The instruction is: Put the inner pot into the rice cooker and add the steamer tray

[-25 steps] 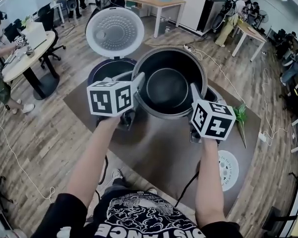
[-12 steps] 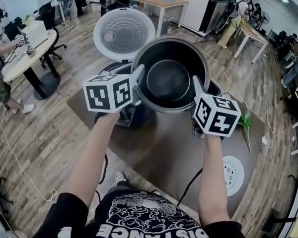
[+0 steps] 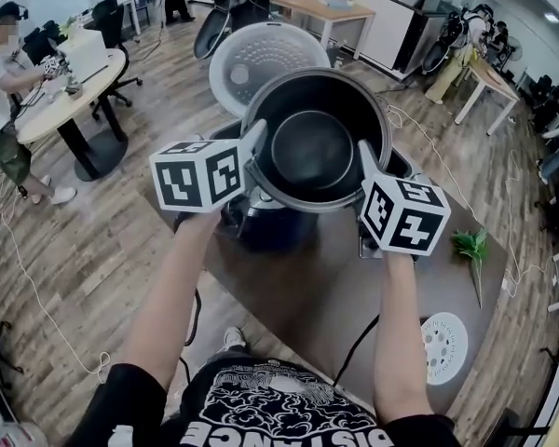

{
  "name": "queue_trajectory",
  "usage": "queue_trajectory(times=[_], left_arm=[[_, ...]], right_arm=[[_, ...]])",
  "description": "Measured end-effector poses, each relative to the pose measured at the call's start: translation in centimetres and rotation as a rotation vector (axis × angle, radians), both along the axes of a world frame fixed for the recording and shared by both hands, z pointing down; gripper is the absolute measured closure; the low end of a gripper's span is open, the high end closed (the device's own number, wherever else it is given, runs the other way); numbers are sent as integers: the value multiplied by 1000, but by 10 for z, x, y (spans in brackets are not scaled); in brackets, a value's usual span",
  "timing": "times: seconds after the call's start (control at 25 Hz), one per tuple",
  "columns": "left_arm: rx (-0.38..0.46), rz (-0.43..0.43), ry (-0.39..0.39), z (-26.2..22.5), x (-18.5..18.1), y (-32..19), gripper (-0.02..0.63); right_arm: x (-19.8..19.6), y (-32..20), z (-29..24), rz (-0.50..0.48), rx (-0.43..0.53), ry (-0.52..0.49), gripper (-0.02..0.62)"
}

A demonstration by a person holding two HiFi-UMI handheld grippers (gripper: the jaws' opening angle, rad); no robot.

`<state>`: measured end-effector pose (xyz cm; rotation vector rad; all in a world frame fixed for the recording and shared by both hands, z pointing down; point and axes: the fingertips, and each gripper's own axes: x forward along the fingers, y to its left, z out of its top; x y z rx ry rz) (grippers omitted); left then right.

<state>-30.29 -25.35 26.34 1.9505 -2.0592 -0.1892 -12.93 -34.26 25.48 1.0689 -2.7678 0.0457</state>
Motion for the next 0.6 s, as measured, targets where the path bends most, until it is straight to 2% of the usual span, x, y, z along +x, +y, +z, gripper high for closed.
queue_trajectory(times=[0.32,0.6], left_arm=[[-41,-48,26,15,-44,17,515],[-97,-57,46,36,-76,28,515]], right_arm=[[-50,8,18,-52,-55,20,457],[-82,17,40,-56,-116,47,457]])
